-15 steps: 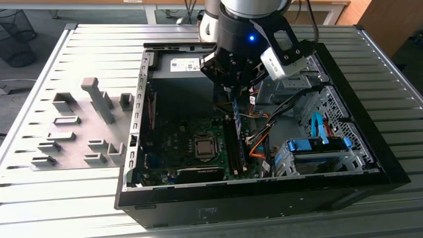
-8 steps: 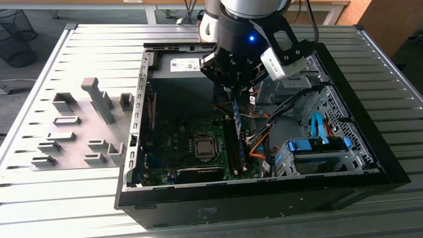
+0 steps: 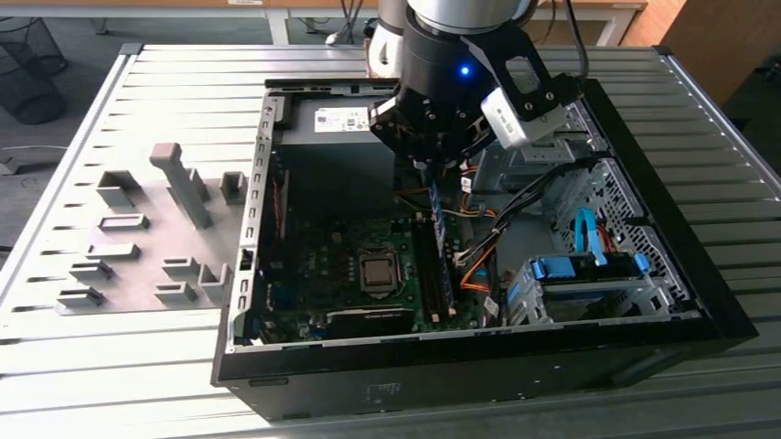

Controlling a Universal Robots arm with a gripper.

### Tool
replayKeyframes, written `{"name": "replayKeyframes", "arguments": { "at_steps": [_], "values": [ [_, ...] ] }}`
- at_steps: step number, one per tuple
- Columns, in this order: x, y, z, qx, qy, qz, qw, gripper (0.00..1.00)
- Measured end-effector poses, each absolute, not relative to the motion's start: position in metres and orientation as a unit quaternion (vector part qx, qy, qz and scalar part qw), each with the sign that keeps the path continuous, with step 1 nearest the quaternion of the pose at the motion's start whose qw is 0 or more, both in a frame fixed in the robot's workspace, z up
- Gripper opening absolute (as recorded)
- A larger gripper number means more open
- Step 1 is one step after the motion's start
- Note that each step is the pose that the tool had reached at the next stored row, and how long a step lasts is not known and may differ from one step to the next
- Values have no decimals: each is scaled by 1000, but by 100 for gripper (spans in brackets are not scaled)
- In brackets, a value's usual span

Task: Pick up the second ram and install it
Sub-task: 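Insert the second ram into the second slot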

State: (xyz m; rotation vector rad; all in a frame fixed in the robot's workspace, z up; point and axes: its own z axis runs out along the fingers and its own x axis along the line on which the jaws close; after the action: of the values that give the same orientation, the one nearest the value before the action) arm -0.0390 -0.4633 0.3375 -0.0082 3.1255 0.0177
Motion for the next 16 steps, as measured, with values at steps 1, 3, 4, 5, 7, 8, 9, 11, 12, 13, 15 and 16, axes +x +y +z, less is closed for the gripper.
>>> {"name": "replayKeyframes", "arguments": {
  "at_steps": [1,3,4,5,7,8,9,11,12,13,15,16],
  "values": [
    [-39,-463,338,-3,1000,6,8,14],
    [-39,-463,337,-3,1000,6,8,14],
    [-39,-463,337,-3,1000,6,8,14],
    [-39,-463,337,-3,1000,6,8,14],
    [-39,-463,337,-3,1000,6,8,14],
    [-39,-463,337,-3,1000,6,8,14],
    [-37,-463,337,-3,1000,6,8,14],
    [-35,-463,336,-3,1000,6,8,14],
    [-34,-463,334,-3,1000,6,8,14],
    [-33,-463,332,-3,1000,6,8,14],
    [-31,-463,329,-3,1000,6,8,14],
    [-31,-464,327,-4,1000,6,8,14]
  ]
}}
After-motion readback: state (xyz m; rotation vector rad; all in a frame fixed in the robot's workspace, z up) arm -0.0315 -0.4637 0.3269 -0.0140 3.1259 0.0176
